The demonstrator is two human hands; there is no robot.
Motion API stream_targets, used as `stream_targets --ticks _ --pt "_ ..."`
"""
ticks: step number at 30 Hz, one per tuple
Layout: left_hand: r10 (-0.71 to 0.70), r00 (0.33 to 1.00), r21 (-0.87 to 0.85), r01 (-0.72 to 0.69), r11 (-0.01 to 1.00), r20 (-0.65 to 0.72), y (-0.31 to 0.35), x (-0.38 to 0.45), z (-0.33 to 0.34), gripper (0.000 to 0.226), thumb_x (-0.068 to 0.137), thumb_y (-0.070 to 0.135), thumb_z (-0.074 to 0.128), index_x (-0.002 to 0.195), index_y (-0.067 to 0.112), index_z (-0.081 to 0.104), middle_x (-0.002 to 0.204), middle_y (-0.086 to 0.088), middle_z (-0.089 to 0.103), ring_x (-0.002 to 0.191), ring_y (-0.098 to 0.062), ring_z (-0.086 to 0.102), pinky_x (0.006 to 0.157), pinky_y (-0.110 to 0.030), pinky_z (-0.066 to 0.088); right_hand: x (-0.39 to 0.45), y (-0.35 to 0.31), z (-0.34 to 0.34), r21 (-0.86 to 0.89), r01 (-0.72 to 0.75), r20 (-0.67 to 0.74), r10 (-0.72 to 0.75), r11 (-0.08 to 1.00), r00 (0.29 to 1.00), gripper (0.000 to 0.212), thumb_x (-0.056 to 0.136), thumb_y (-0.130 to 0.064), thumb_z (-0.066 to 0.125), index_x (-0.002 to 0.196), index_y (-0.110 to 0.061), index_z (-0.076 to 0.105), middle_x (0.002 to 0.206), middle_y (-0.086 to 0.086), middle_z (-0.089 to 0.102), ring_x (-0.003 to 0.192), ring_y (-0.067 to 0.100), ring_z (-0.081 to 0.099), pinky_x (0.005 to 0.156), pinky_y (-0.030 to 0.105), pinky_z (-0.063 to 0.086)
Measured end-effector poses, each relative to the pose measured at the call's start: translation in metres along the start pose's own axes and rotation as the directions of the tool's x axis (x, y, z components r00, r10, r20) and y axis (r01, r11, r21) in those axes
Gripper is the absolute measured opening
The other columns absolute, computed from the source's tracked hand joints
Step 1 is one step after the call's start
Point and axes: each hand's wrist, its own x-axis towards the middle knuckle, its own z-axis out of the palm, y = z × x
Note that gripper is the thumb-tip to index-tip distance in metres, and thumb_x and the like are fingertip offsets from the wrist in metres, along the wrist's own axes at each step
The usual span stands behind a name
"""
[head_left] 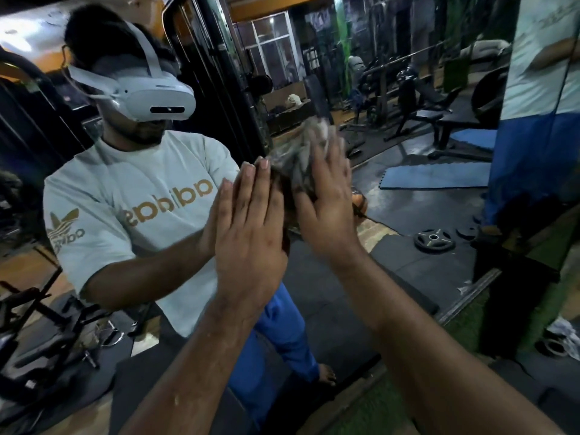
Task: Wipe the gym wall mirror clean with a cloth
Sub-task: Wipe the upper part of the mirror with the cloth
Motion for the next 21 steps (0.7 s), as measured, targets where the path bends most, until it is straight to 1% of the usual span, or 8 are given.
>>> stream_targets --ticks 3,7,9,12,14,16,19,21 --pt "-0.058 0.998 0.006 0.058 0.998 -0.031 -0.016 -0.009 -0.008 0.068 0.094 0.024 0.059 0.154 0.004 0.035 0.167 -0.017 0.015 0.156 -0.032 0.008 0.124 -0.056 0.014 -0.012 0.021 0.003 -0.131 0.199 0.005 -0.2 0.971 0.98 0.072 0.092 -0.019 0.048 0.162 -0.01 0.033 0.172 0.017 0.019 0.162 0.031 0.01 0.128 0.06 0.012" --pt "-0.107 0.994 0.046 0.106 0.993 0.004 -0.034 -0.025 -0.014 0.084 0.091 0.037 0.06 0.159 0.004 0.022 0.168 -0.017 0.006 0.156 -0.032 0.002 0.124 -0.055 0.011 -0.022 0.021 0.017 0.017 -0.178 -0.286 0.175 0.984 0.942 0.069 0.099 -0.026 0.043 0.164 -0.013 0.024 0.173 0.014 0.017 0.162 0.027 0.008 0.128 0.059 0.013" --pt "-0.079 0.997 0.06 0.078 0.995 0.003 -0.038 -0.027 -0.013 0.088 0.089 0.037 0.063 0.159 0.004 0.02 0.168 -0.018 0.004 0.156 -0.032 0.003 0.125 -0.054 0.01 -0.014 -0.008 0.029 0.094 -0.293 -0.278 0.307 0.952 0.91 0.072 0.098 -0.027 0.041 0.166 -0.014 0.019 0.175 0.012 0.011 0.162 0.025 0.002 0.13 0.055 0.006" --pt "-0.043 0.999 0.074 0.044 0.996 -0.02 -0.041 -0.027 -0.012 0.084 0.09 0.03 0.063 0.159 0.003 0.021 0.168 -0.018 0.007 0.156 -0.033 0.005 0.125 -0.052 0.011 -0.023 -0.025 0.039 -0.042 0.014 -0.126 -0.019 0.999 0.992 0.069 0.1 -0.019 0.044 0.165 -0.014 0.022 0.174 0.015 0.011 0.163 0.029 0.002 0.131 0.054 0.005" --pt "-0.009 1.0 0.058 0.011 0.998 -0.026 -0.047 -0.029 -0.011 0.082 0.093 0.032 0.059 0.159 0.002 0.02 0.168 -0.018 0.008 0.156 -0.033 0.005 0.126 -0.05 0.008 -0.041 -0.005 0.039 -0.156 0.163 -0.076 -0.177 0.974 0.981 0.064 0.101 -0.021 0.043 0.163 -0.014 0.027 0.172 0.016 0.017 0.162 0.031 0.009 0.129 0.058 0.011" --pt "0.007 0.999 0.005 -0.006 1.0 -0.039 -0.054 -0.034 -0.013 0.08 0.094 0.032 0.06 0.158 0.002 0.022 0.167 -0.018 0.011 0.156 -0.032 0.007 0.126 -0.048 0.007 -0.06 0.017 0.041 -0.167 0.038 -0.168 -0.067 0.985 0.984 0.061 0.105 -0.024 0.042 0.164 -0.018 0.025 0.173 0.013 0.02 0.162 0.028 0.012 0.127 0.061 0.015" --pt "-0.011 0.999 -0.03 0.009 0.999 -0.05 -0.058 -0.052 -0.014 0.078 0.095 0.03 0.059 0.158 0.003 0.023 0.167 -0.017 0.012 0.156 -0.031 0.007 0.127 -0.048 0.008 -0.065 0.004 0.052 0.1 -0.297 -0.344 0.313 0.95 0.885 0.065 0.103 -0.034 0.041 0.164 -0.014 0.027 0.174 0.005 0.02 0.162 0.02 0.011 0.127 0.059 0.016" --pt "-0.027 0.998 -0.021 0.026 0.999 -0.058 -0.058 -0.062 -0.012 0.075 0.096 0.027 0.058 0.158 0.003 0.024 0.167 -0.017 0.013 0.156 -0.031 0.007 0.127 -0.049 0.009 -0.062 -0.028 0.063 0.124 -0.275 -0.287 0.3 0.953 0.91 0.07 0.099 -0.036 0.039 0.164 -0.013 0.027 0.174 0.008 0.016 0.162 0.021 0.007 0.13 0.056 0.012"
